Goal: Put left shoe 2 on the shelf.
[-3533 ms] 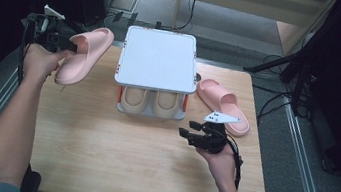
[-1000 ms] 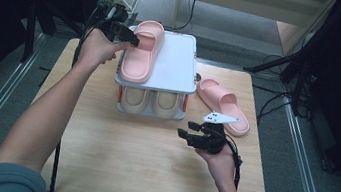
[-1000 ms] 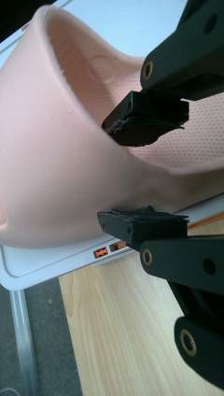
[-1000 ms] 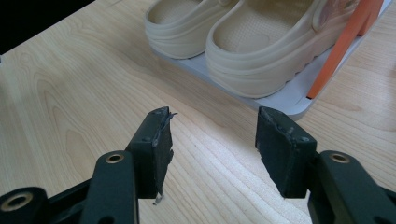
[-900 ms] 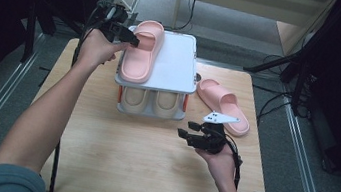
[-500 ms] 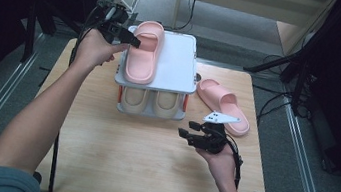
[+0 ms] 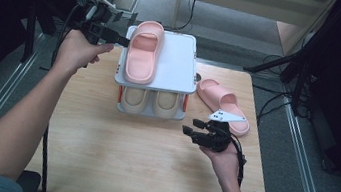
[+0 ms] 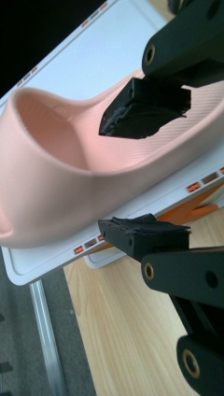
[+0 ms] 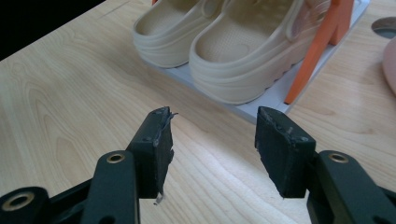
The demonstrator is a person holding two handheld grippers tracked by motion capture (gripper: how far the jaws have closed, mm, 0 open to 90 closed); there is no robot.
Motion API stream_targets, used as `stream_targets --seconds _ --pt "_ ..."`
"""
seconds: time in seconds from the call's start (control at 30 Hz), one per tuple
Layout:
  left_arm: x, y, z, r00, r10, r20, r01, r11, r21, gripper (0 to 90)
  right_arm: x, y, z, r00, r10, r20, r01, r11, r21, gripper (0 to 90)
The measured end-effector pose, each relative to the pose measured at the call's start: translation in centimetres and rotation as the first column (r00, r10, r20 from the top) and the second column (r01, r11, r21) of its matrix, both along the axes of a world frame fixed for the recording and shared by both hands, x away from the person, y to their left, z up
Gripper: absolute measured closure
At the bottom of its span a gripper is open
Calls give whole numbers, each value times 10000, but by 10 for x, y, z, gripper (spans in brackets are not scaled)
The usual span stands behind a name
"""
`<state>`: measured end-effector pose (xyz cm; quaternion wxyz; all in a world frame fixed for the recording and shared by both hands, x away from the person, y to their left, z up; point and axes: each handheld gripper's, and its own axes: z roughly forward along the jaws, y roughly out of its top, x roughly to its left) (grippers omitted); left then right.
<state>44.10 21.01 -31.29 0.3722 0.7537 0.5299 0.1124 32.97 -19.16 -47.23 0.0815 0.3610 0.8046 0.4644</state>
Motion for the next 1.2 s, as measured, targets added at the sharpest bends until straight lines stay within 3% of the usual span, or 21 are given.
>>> stream_targets --seconds 0.17,0.33,0.63,0.7,0.83,0.93,1.07,1.2 --pt "-16 11 -6 10000 18 96 -18 10000 -61 458 4 -6 2 10000 -27 37 27 10000 35 513" --pt "-31 18 -17 9995 -318 4 318 9994 -139 435 11 -13 5 9997 -126 193 124 9999 87 531" --pt "-59 32 -43 9996 -265 86 265 9996 77 418 31 -24 5 9988 -295 398 294 9996 46 568" --pt "-64 35 -50 9997 -229 74 229 9997 96 412 37 -26 5 9991 -403 150 403 9992 -7 568" --pt "-72 39 -63 9998 -199 33 199 9998 18 410 49 -34 4 9979 -627 184 628 9980 -97 596" --pt "-78 41 -72 9999 -119 12 119 9999 35 407 57 -43 1 9969 -784 36 783 9967 203 622" --pt "-89 38 -83 9999 -106 110 108 9998 -181 407 67 -49 1 9952 -940 259 945 9954 -168 631" --pt "-100 31 -93 9996 -226 197 231 9994 -273 405 75 -56 -2 9936 -1084 308 1091 9938 -222 642"
